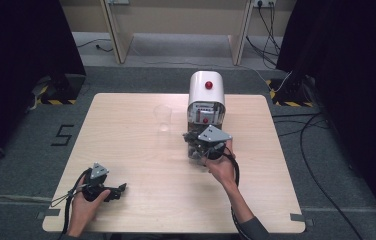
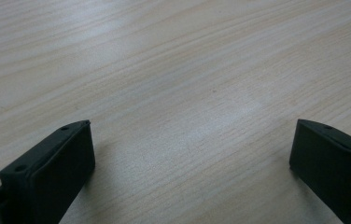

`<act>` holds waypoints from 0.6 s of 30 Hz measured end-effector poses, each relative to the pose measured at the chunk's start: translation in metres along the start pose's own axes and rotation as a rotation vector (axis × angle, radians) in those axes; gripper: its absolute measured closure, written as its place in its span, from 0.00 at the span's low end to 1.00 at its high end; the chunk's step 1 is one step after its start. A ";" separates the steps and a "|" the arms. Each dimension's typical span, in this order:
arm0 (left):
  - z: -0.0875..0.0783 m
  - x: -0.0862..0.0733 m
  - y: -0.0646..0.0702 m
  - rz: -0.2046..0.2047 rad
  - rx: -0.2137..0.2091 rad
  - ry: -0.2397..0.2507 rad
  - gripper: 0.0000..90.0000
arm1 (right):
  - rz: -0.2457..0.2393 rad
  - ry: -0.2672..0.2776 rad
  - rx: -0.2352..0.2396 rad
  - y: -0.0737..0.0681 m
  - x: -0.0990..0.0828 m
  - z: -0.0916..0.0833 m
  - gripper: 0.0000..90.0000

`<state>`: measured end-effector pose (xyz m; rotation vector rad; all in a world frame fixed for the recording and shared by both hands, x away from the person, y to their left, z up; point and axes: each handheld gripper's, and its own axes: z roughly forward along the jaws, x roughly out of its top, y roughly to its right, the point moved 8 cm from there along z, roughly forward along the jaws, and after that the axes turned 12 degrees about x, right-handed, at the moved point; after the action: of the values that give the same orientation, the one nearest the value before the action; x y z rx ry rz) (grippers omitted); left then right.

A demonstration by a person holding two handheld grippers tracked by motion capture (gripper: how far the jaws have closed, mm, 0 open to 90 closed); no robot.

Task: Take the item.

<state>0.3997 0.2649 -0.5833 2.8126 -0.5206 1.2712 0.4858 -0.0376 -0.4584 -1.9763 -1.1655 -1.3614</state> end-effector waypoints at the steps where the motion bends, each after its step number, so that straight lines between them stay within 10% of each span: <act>1: 0.000 0.000 0.000 0.000 0.000 0.000 0.00 | -0.005 -0.002 0.005 -0.001 0.003 0.002 0.97; 18: 0.000 0.000 0.000 0.003 0.000 -0.001 0.00 | -0.033 -0.013 0.024 -0.002 0.046 0.050 0.97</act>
<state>0.3998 0.2652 -0.5833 2.8135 -0.5257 1.2709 0.5162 0.0185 -0.4366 -1.9600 -1.2198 -1.3464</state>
